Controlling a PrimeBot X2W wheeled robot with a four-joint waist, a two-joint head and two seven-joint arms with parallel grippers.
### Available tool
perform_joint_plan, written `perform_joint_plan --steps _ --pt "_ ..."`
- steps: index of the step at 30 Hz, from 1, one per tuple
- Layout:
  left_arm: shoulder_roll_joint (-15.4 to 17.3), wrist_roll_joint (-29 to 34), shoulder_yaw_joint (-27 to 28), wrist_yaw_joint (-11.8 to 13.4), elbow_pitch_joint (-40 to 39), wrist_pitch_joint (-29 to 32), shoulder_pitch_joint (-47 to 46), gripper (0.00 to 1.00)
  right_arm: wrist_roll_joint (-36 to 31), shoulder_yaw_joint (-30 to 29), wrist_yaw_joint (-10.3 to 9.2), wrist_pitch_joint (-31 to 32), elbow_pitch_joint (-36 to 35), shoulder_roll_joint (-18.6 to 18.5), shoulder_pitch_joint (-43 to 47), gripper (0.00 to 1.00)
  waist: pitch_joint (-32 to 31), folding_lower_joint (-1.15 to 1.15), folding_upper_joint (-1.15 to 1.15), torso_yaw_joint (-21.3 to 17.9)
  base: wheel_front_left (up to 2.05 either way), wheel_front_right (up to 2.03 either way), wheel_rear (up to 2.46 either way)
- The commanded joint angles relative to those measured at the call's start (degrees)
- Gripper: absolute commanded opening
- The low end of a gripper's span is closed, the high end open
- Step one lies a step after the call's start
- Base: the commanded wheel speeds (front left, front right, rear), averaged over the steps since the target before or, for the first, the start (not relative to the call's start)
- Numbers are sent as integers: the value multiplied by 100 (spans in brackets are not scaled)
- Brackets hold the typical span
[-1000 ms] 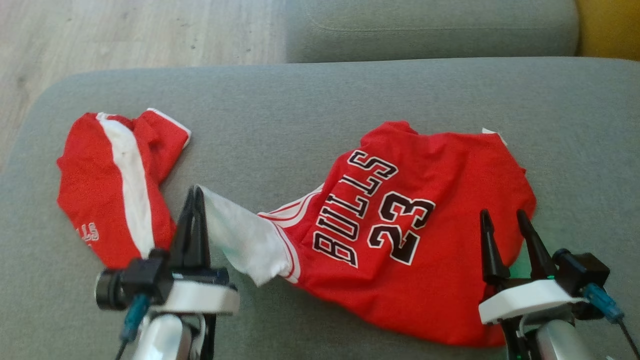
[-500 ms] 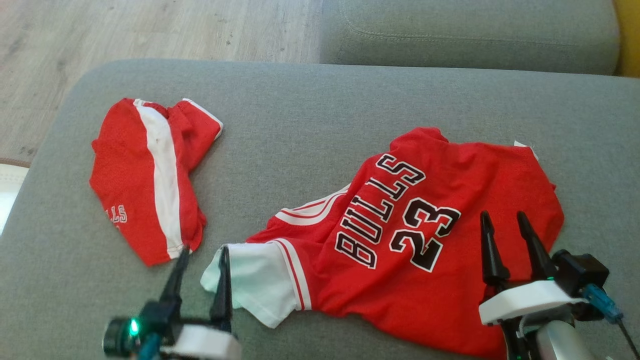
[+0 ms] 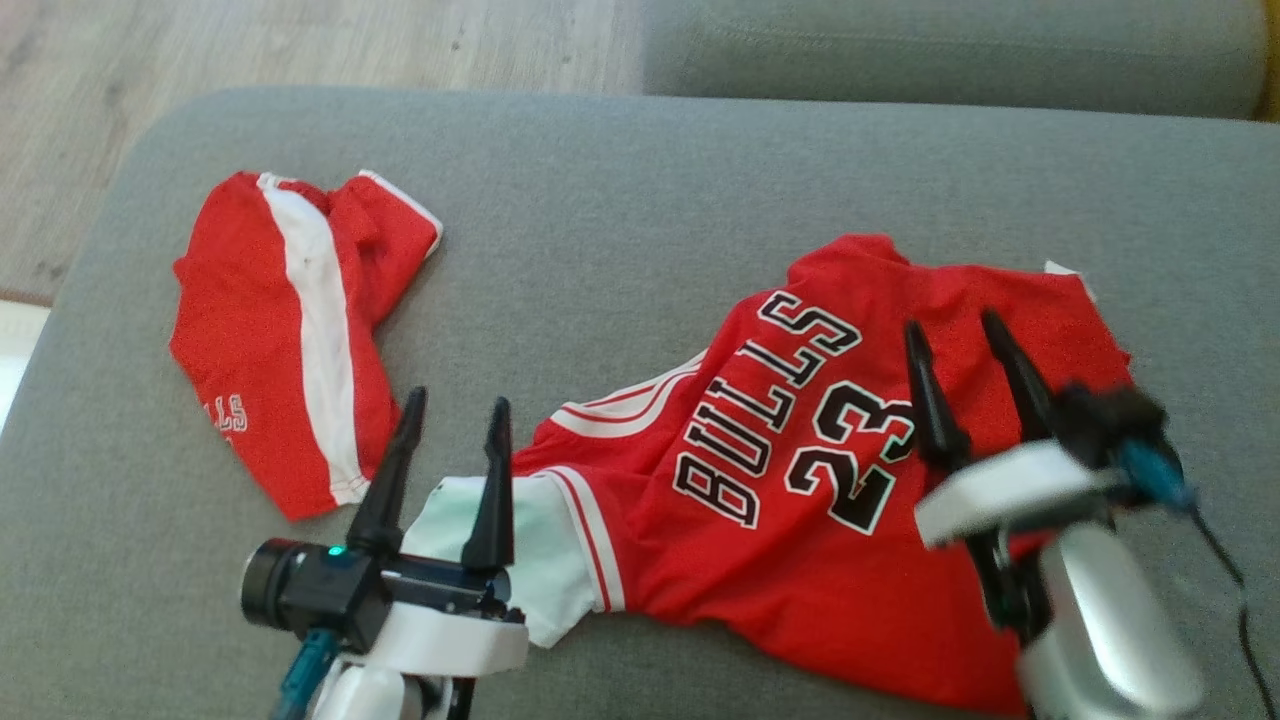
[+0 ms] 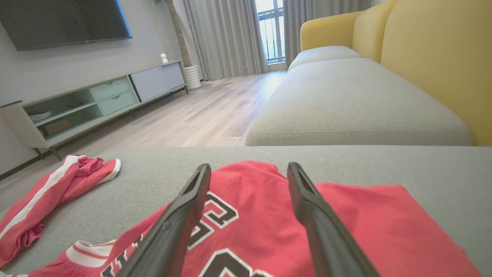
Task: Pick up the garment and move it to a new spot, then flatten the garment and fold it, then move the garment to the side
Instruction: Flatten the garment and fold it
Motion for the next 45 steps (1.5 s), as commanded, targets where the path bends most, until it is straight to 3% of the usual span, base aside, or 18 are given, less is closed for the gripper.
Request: perform_joint_plan --steps 1,8,16,25,33,34,35,36,45 --pt "-21 -40 98 -20 -135 -44 -235 100 -128 187 43 298 -94 -12 -523 100 131 0 0 117 0 0 0" --pt "-27 -298 -332 3 -22 -44 -502 100 -473 160 43 1707 971 -35 -1951 100 401 0 0 629 0 0 0" --pt "-28 -498 -650 92 79 -44 -638 100 -824 107 43 2525 2423 -285 -2982 100 509 0 0 1020 0 0 0" --pt "-29 -536 -585 163 116 -44 -607 100 -971 517 43 3343 3474 -412 -3277 100 442 0 0 877 0 0 0" --pt "-29 -565 -661 150 93 -44 -681 100 -364 1288 43 3898 3707 -432 -3204 100 512 0 0 797 0 0 0" --pt "-29 -565 -662 146 95 -44 -688 100 -270 1396 43 3962 3702 -453 -3200 79 529 0 0 803 0 0 0" --pt "-29 -562 -657 143 103 -44 -692 100 -165 1476 43 3994 3678 -475 -3204 20 544 0 0 811 0 0 0" --pt "-29 -559 -650 141 111 -44 -694 100 -60 1554 43 4023 3651 -498 -3207 0 556 0 0 821 0 0 0" --pt "-29 -561 -584 144 99 -45 -697 100 554 1870 43 3553 3119 -802 -3625 0 635 0 0 879 0 0 0"
